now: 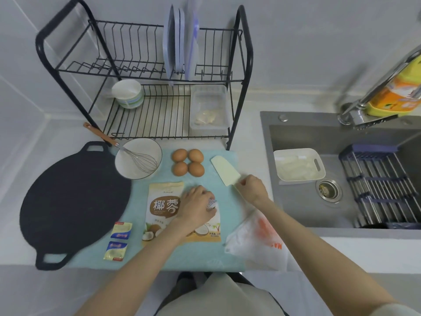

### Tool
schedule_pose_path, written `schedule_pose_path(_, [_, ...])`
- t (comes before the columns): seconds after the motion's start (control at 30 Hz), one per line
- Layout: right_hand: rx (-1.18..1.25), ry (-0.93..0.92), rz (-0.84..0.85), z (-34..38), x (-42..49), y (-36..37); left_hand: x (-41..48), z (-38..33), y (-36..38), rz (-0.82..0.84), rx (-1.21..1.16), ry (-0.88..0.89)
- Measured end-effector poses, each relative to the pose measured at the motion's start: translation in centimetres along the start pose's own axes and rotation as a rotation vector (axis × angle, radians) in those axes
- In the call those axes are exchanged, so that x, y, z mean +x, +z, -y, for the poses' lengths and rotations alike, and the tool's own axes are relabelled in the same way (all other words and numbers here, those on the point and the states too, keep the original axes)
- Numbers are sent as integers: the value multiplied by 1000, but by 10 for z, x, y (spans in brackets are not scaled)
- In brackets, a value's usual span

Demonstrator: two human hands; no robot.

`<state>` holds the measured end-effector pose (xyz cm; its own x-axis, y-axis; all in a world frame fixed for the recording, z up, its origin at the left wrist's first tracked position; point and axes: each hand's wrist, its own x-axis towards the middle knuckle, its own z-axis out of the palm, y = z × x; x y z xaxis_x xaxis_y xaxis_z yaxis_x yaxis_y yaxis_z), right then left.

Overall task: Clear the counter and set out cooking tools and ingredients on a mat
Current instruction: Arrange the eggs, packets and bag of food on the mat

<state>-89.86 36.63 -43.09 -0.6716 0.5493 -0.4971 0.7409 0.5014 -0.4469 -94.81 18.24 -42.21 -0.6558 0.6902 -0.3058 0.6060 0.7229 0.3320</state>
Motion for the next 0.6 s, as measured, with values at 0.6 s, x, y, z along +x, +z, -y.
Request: schedule_pose_path(0.6, [-50, -335, -31, 27, -28, 11, -32, 32, -16, -323, -124, -98])
